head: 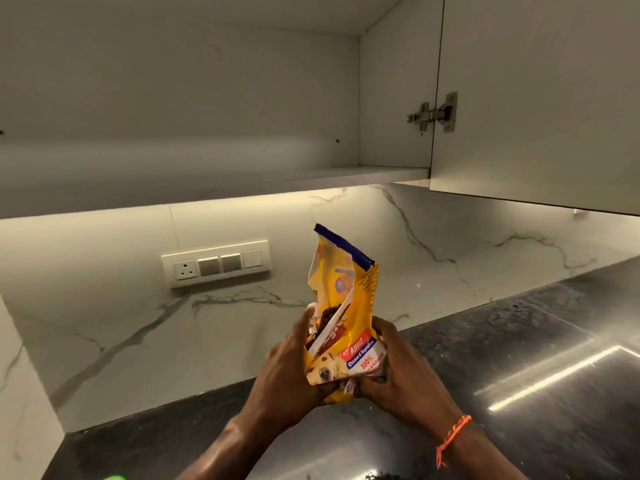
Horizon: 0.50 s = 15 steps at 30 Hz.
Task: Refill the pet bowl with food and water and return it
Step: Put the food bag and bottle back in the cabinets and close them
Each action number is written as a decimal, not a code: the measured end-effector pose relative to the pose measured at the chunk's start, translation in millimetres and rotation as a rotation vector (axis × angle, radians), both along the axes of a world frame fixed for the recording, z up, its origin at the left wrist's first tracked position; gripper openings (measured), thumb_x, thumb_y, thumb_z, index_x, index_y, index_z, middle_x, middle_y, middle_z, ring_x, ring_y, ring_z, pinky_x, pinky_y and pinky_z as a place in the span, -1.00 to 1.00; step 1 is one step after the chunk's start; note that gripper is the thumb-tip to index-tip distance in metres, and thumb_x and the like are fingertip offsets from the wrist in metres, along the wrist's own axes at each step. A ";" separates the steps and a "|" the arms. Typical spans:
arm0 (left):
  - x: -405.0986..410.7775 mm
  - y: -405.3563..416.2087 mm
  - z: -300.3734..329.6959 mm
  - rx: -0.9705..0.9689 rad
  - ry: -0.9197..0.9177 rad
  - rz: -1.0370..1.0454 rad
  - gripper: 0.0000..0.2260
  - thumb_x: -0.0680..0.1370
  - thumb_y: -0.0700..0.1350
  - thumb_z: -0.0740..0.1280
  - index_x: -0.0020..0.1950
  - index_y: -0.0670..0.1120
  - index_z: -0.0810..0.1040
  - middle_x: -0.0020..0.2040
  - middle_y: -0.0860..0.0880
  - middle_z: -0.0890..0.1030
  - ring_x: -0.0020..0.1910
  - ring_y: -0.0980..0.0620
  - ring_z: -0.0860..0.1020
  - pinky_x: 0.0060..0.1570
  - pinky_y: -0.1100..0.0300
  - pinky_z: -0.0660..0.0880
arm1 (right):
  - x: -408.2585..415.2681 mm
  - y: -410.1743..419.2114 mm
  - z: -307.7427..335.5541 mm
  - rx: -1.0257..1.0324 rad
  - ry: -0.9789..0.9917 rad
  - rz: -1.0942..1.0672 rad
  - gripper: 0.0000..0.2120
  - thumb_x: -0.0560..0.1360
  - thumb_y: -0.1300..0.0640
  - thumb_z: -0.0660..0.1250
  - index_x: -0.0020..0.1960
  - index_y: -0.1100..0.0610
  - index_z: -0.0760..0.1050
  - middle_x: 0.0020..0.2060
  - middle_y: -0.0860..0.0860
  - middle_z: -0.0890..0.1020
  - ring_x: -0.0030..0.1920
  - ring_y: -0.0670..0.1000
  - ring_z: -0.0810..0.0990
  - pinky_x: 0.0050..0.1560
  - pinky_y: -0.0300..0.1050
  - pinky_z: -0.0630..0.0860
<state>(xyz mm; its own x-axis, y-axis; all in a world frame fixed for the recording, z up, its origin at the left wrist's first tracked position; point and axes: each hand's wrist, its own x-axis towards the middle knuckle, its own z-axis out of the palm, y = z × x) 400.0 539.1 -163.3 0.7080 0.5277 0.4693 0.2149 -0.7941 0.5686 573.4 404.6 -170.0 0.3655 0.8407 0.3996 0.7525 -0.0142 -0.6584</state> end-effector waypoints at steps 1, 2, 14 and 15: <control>-3.6 -1.4 8.8 0.016 -0.030 -0.008 0.01 0.31 0.28 0.59 0.59 0.23 0.05 0.31 0.34 0.47 0.10 0.45 0.49 0.06 0.58 0.39 | -3.3 -0.5 7.9 0.019 -0.011 0.000 -0.16 0.25 -0.42 0.40 0.44 -0.33 0.14 0.19 -0.37 0.50 0.12 -0.31 0.54 0.09 -0.47 0.40; -6.5 -2.6 17.8 0.029 -0.057 -0.012 -0.04 0.32 0.27 0.59 0.53 0.29 0.06 0.22 0.43 0.43 0.03 0.53 0.46 0.00 0.64 0.38 | -6.2 -1.0 15.6 0.035 -0.016 0.001 -0.14 0.24 -0.42 0.40 0.47 -0.30 0.16 0.21 -0.33 0.52 0.11 -0.32 0.54 0.06 -0.50 0.38; -19.8 -15.7 171.4 0.196 -0.185 0.011 0.01 0.32 0.16 0.63 0.64 0.15 0.14 0.41 0.02 0.57 0.30 0.05 0.57 0.24 0.24 0.38 | -21.0 -10.1 158.9 0.266 -0.194 0.012 -0.20 0.36 -0.12 0.57 0.49 -0.10 0.25 0.20 -0.15 0.58 0.07 -0.12 0.62 0.03 -0.23 0.59; -20.2 -14.8 186.0 0.221 -0.204 0.013 0.02 0.30 0.11 0.66 0.64 0.13 0.17 0.40 0.03 0.59 0.30 0.02 0.58 0.24 0.24 0.41 | -19.9 -11.1 175.1 0.279 -0.218 0.003 -0.18 0.37 -0.06 0.58 0.51 -0.07 0.25 0.19 -0.14 0.59 0.06 -0.10 0.63 0.01 -0.20 0.61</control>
